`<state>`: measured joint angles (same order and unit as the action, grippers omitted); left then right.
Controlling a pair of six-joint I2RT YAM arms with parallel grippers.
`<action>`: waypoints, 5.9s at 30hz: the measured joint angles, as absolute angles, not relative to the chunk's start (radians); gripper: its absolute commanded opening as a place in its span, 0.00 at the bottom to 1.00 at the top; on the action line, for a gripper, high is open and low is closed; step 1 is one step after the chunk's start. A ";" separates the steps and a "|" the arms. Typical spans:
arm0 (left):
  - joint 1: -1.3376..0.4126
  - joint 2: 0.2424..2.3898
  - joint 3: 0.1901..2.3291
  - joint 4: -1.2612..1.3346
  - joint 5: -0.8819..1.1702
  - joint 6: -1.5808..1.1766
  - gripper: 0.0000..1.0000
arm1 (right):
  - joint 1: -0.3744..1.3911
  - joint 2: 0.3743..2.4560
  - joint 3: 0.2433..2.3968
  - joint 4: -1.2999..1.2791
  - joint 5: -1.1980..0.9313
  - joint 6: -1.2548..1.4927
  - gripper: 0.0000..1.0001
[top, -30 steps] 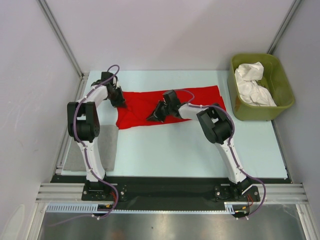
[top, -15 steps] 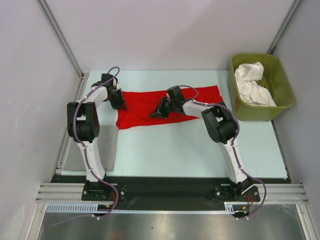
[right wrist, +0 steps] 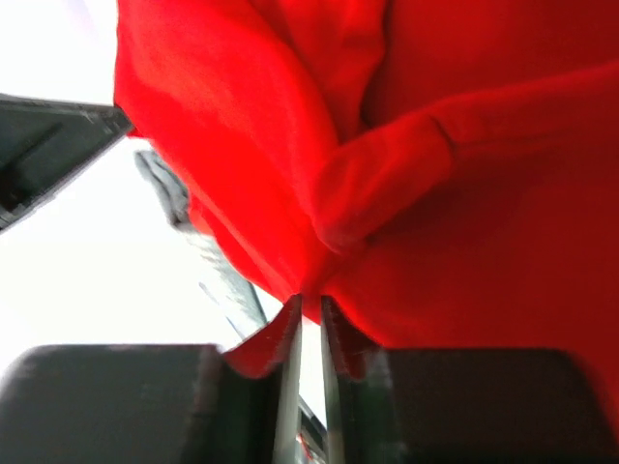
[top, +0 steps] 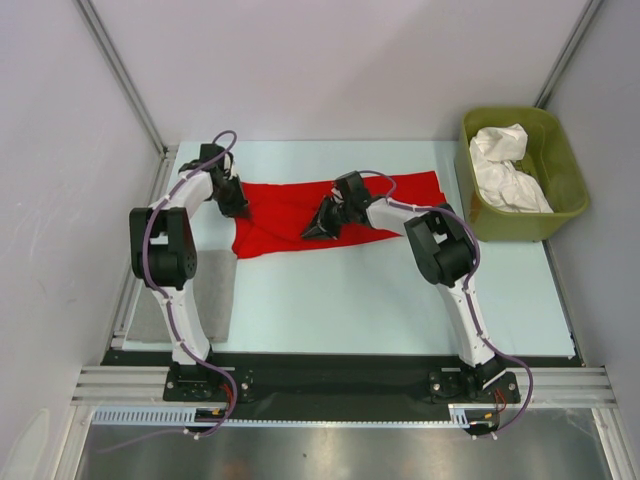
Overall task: Fold and stack the t-shirts
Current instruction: Fold the tshirt
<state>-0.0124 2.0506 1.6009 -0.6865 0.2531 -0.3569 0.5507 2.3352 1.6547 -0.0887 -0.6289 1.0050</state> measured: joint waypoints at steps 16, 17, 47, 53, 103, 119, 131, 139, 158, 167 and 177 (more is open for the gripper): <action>-0.046 1.643 1.292 -0.705 0.126 -0.501 0.62 | 0.431 1.950 1.607 -0.539 -0.451 0.567 0.60; -0.058 1.600 1.260 -0.688 0.112 -0.539 0.64 | 0.416 1.889 1.573 -0.549 -0.438 0.548 0.60; -0.225 1.663 0.965 -0.510 -0.182 -1.334 0.68 | 0.209 1.395 1.120 -0.653 -0.400 0.439 0.64; -0.224 1.731 1.032 -0.500 -0.236 -1.319 0.44 | 0.207 1.406 1.120 -0.653 -0.406 0.440 0.67; 0.107 1.986 1.519 -0.381 -0.194 -0.631 0.69 | 0.058 2.521 2.159 -0.558 -0.511 0.184 0.48; 0.107 1.686 1.273 -0.366 -0.029 -0.653 0.70 | 0.056 2.492 2.093 -0.607 -0.538 0.133 0.25; 0.107 1.536 1.273 -0.430 0.009 -0.635 0.68 | 0.062 2.432 2.001 -0.613 -0.489 0.138 0.00; 0.107 1.530 1.272 -0.445 0.044 -0.619 0.67 | 0.128 2.185 1.675 -0.639 -0.192 0.187 0.00; 0.076 1.914 1.340 -0.358 0.397 -0.628 0.68 | 0.321 1.132 0.595 -0.708 -0.273 0.551 0.04; 0.029 2.091 1.533 -0.324 0.429 -0.632 0.71 | 0.348 1.220 0.647 -0.757 -0.329 0.519 0.48; -0.009 2.173 1.627 -0.263 0.348 -0.718 0.67 | 0.225 1.843 1.404 -0.609 -0.326 0.403 0.68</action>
<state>-0.0086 2.1731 1.6268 -0.2626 0.3477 -0.7177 0.2253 1.8435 1.4036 -0.6090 -0.3264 0.4026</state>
